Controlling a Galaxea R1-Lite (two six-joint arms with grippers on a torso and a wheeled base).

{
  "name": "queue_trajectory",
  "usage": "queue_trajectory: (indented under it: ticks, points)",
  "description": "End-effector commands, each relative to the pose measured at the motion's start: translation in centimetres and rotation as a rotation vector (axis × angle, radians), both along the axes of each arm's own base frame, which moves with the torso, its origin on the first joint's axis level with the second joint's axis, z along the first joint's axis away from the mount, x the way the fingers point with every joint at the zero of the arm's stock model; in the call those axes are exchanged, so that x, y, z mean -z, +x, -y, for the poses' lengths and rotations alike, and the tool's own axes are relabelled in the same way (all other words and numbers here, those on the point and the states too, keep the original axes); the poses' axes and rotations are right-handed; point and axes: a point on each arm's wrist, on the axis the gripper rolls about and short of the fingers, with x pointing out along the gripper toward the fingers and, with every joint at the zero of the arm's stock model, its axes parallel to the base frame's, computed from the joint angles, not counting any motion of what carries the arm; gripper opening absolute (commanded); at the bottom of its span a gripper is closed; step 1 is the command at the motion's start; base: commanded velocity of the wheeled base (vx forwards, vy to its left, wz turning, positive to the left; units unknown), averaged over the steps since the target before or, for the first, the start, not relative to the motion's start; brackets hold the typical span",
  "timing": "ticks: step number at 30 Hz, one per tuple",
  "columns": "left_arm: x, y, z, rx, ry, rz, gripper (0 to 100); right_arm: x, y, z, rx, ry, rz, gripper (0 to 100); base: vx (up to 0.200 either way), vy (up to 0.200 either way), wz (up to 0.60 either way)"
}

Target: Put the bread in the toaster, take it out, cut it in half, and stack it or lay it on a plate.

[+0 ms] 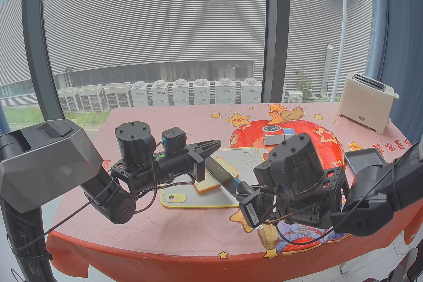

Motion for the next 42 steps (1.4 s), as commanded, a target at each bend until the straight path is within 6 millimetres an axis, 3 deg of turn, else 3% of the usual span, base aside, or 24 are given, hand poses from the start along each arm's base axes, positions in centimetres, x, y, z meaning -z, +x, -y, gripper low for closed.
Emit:
queue_trajectory:
  ticks: [1,21,28,42]
  points:
    - [0.2,0.1,0.0,-0.001,0.001,-0.002,0,-0.2,0.0,-0.1,-0.002,0.005,0.005,0,0.0,0.0,0.0]
    - [-0.3,0.0,-0.1,-0.004,-0.004,0.009,0,-0.1,0.0,0.3,-0.003,-0.007,0.003,0,0.0,0.0,0.0]
    - [-2.1,-0.3,-0.7,-0.01,-0.025,0.045,0,0.1,0.1,0.4,-0.011,-0.022,0.002,0,0.0,0.0,0.0]
    - [-1.9,-0.3,-0.7,-0.009,-0.022,0.04,0,-0.4,-0.2,0.2,-0.026,-0.007,0.017,0,0.0,0.0,0.0]
